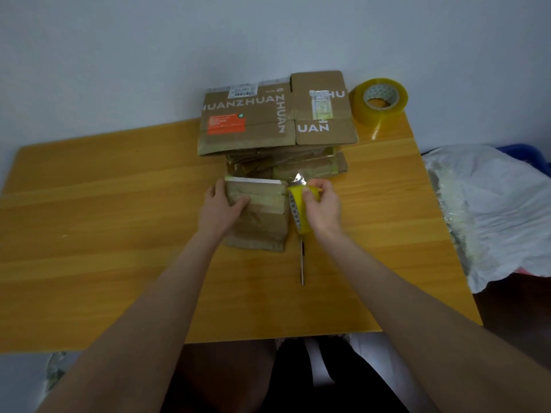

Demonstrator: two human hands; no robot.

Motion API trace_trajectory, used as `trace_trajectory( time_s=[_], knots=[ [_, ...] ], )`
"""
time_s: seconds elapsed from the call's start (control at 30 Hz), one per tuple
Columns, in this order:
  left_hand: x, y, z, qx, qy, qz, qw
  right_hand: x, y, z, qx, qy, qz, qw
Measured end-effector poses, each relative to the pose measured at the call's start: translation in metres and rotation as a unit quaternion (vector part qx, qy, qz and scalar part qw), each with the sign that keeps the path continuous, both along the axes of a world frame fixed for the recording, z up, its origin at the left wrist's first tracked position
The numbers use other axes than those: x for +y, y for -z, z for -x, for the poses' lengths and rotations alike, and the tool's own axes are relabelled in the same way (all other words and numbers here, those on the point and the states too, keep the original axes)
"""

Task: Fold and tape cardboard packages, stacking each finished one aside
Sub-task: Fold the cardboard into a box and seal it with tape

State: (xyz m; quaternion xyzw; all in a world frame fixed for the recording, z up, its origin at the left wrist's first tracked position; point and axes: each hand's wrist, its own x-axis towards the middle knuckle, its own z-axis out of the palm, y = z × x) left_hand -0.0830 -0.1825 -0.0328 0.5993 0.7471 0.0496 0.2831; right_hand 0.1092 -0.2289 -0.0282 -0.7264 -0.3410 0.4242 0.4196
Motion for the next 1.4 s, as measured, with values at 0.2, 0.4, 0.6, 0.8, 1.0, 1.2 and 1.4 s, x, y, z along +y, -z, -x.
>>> trace_trajectory(
  time_s=[0.2,0.4,0.6,0.8,1.0,1.2,1.4],
  knots=[
    [-0.014,0.01,0.006,-0.016,-0.058,0.026,0.998,0.0,0.012,0.015,-0.018,-0.016,0.035,0.999],
    [-0.012,0.022,0.011,-0.063,-0.113,0.006,0.992,0.014,0.014,0.007,-0.078,0.0,0.058,0.995],
    [-0.016,0.017,0.009,-0.05,-0.099,-0.043,0.993,0.02,0.017,0.014,-0.08,-0.027,0.067,0.994],
    [-0.027,0.015,0.006,-0.137,-0.121,-0.066,0.981,0.022,0.018,0.014,-0.087,-0.027,0.088,0.992],
    [-0.025,0.012,0.009,0.066,0.057,-0.133,0.987,0.019,0.012,-0.002,-0.099,-0.011,0.072,0.992],
    [-0.032,0.011,-0.027,0.179,0.232,-0.011,0.956,0.009,0.013,-0.02,-0.076,-0.004,0.017,0.997],
    [-0.029,-0.002,-0.029,0.141,0.128,-0.047,0.98,0.004,0.014,-0.034,-0.059,0.01,0.011,0.998]
  ],
)
